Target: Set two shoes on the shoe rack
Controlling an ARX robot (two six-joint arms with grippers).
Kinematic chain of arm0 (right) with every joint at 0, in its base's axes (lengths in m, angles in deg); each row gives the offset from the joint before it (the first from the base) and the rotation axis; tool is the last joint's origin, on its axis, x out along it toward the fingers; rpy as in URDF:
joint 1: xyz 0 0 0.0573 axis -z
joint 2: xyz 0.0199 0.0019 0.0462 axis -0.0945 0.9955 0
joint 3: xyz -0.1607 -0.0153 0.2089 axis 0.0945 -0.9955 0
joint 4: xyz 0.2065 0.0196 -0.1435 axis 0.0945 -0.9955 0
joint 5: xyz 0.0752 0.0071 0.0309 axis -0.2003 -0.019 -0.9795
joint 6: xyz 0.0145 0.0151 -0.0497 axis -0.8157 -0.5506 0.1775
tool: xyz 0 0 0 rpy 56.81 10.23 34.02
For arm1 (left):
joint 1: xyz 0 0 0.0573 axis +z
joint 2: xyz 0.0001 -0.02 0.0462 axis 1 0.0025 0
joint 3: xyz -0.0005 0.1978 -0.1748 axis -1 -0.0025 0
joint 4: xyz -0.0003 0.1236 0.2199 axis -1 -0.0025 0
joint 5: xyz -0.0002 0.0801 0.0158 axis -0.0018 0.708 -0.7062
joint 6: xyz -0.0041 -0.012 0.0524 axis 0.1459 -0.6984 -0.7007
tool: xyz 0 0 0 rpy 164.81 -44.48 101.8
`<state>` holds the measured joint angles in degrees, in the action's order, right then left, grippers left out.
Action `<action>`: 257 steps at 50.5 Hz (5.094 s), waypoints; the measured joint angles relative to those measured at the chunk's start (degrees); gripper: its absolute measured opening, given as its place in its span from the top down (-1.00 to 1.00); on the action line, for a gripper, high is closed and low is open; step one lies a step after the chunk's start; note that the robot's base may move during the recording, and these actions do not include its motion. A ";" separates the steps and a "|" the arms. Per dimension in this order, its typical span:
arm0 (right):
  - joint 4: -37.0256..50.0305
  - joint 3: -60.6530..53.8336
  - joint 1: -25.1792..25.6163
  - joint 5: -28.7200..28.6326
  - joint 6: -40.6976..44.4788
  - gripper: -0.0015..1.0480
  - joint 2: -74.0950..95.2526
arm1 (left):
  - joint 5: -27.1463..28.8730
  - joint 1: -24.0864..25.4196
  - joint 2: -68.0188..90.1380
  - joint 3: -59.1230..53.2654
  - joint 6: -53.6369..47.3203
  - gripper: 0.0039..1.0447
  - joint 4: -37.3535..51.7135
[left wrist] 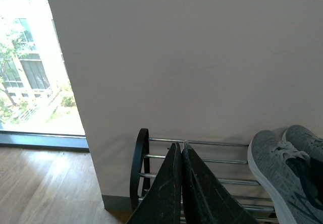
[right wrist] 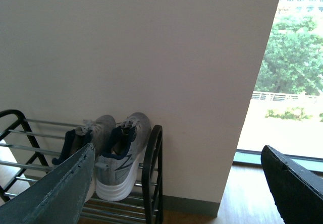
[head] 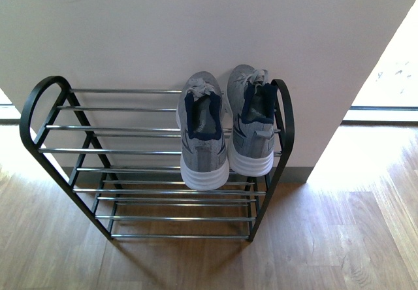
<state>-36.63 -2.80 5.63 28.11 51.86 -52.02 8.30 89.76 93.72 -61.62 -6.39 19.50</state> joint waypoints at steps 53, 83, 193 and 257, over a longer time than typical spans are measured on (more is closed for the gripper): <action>0.00 0.00 0.00 0.00 0.00 -0.82 0.00 | 0.00 0.00 -32.24 -1.70 -0.02 0.98 -28.85; 0.00 0.00 0.00 0.00 0.00 -0.82 0.00 | 0.00 0.00 -41.07 -1.70 -0.02 0.98 -37.62; -0.17 0.00 -0.17 -0.04 -0.37 -0.82 0.00 | 0.11 0.04 -51.30 -1.68 -0.31 -0.83 -48.85; -0.22 0.00 -0.20 0.11 -0.63 -0.82 -0.15 | 0.09 -0.04 -51.34 -1.68 -0.35 -0.83 -48.85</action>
<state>-36.85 -2.80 5.44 28.22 51.23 -52.17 8.38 89.71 42.38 -63.31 -6.74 -29.35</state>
